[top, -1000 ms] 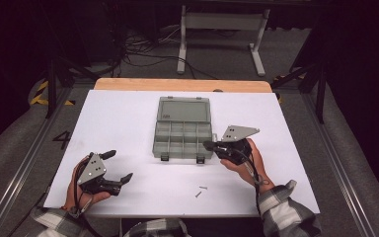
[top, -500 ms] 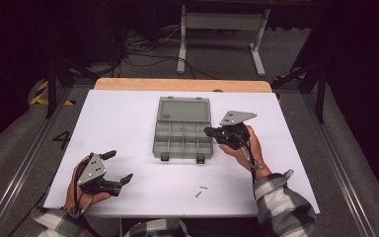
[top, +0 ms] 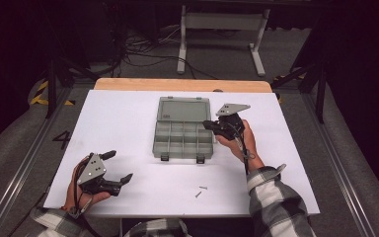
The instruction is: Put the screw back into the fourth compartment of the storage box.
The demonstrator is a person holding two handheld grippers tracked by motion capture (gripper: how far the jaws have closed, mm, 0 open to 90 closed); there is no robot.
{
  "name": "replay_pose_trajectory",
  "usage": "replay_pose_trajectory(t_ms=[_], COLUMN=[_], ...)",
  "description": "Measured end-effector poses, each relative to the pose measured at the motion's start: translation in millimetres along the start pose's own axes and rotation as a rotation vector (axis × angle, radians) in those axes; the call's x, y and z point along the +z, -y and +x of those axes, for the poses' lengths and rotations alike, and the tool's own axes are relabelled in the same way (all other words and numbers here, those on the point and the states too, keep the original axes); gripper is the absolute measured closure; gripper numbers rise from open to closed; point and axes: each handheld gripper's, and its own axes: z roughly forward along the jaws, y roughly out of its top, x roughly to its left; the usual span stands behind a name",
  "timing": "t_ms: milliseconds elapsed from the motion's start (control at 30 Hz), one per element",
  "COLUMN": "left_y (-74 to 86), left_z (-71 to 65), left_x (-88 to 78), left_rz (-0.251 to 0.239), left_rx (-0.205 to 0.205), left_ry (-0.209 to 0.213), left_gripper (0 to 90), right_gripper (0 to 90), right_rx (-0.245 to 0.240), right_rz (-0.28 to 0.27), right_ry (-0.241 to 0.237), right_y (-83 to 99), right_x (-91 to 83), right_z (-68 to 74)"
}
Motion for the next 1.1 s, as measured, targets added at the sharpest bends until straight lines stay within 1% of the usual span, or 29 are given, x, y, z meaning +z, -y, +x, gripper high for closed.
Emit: replay_pose_trajectory(t_ms=[200,333,667,1100], left_y=[0.6,0.6,0.5,0.6], left_z=[0.3,0.4,0.1,-0.2], left_x=[-0.4,-0.6,-0.8,-1.2], left_rz=[0.000,-0.002,-0.002,-0.003], left_rx=[-0.007,-0.004,-0.002,-0.001], left_ry=[-0.001,0.002,0.004,0.005], left_gripper=[6.9,6.9,6.9,6.9], right_gripper=[88.7,88.7,88.7,88.6], right_rx=[0.009,0.015,0.035,0.043], right_rz=[0.023,0.037,0.059,0.089], right_ry=[0.014,0.025,0.038,0.042], right_y=[0.6,2.1,6.4,11.7], right_x=[9.7,15.1,22.4,29.5], right_z=[-4.9,-7.7,-11.5,-12.3])
